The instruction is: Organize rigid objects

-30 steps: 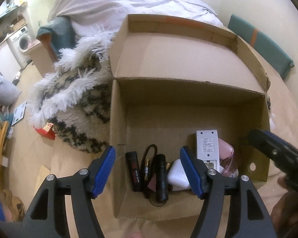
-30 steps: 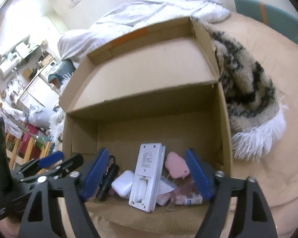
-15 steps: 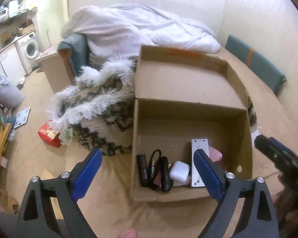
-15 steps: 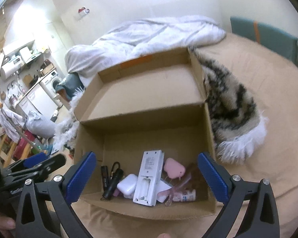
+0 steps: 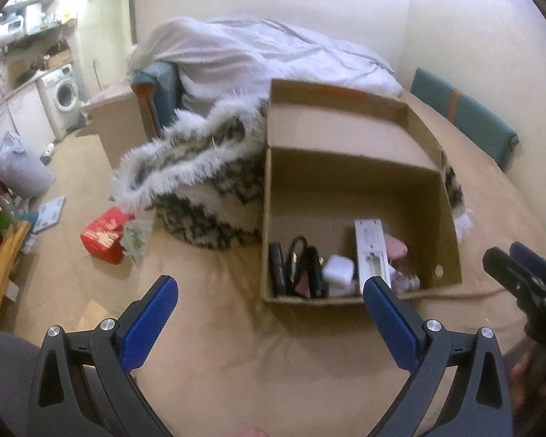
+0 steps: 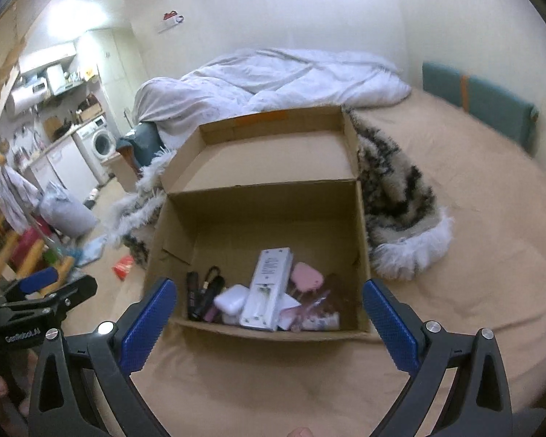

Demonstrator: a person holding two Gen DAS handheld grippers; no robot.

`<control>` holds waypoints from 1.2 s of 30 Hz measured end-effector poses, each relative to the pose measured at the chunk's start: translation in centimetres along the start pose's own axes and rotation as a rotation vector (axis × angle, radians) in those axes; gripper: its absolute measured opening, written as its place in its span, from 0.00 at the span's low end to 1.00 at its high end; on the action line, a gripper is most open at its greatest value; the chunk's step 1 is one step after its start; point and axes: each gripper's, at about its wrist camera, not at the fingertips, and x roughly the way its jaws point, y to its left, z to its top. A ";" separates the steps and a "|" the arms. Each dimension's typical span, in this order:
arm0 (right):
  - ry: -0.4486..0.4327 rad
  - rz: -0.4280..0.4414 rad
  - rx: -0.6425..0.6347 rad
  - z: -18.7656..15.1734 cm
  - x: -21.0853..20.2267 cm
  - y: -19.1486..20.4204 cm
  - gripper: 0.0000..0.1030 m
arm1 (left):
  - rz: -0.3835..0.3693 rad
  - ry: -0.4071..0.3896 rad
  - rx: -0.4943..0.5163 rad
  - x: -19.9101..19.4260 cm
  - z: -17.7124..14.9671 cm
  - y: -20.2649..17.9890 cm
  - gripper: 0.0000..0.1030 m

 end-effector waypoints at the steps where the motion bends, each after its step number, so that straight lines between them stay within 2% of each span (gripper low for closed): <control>1: -0.002 0.008 0.006 -0.4 -0.1 0.0 1.00 | -0.010 0.008 -0.015 0.3 -0.3 0.1 0.99; 3: 0.009 0.017 0.025 -1.1 0.2 -0.2 1.00 | -0.017 0.017 -0.030 0.8 -0.6 0.2 0.99; 7: 0.034 -0.016 0.020 -1.4 1.3 -0.2 1.00 | 0.030 0.023 -0.022 1.9 -0.7 -0.2 0.99; 13: 0.052 -0.028 0.034 -1.3 2.5 -0.4 1.00 | 0.028 0.005 -0.031 1.8 -0.6 0.0 0.99; 24: 0.058 -0.033 0.002 -1.6 2.5 0.2 1.00 | 0.024 0.001 -0.036 1.5 -0.5 0.1 0.99; 36: 0.068 -0.021 0.034 -1.6 2.5 -0.3 1.00 | 0.014 0.008 -0.030 1.4 -0.6 0.1 0.99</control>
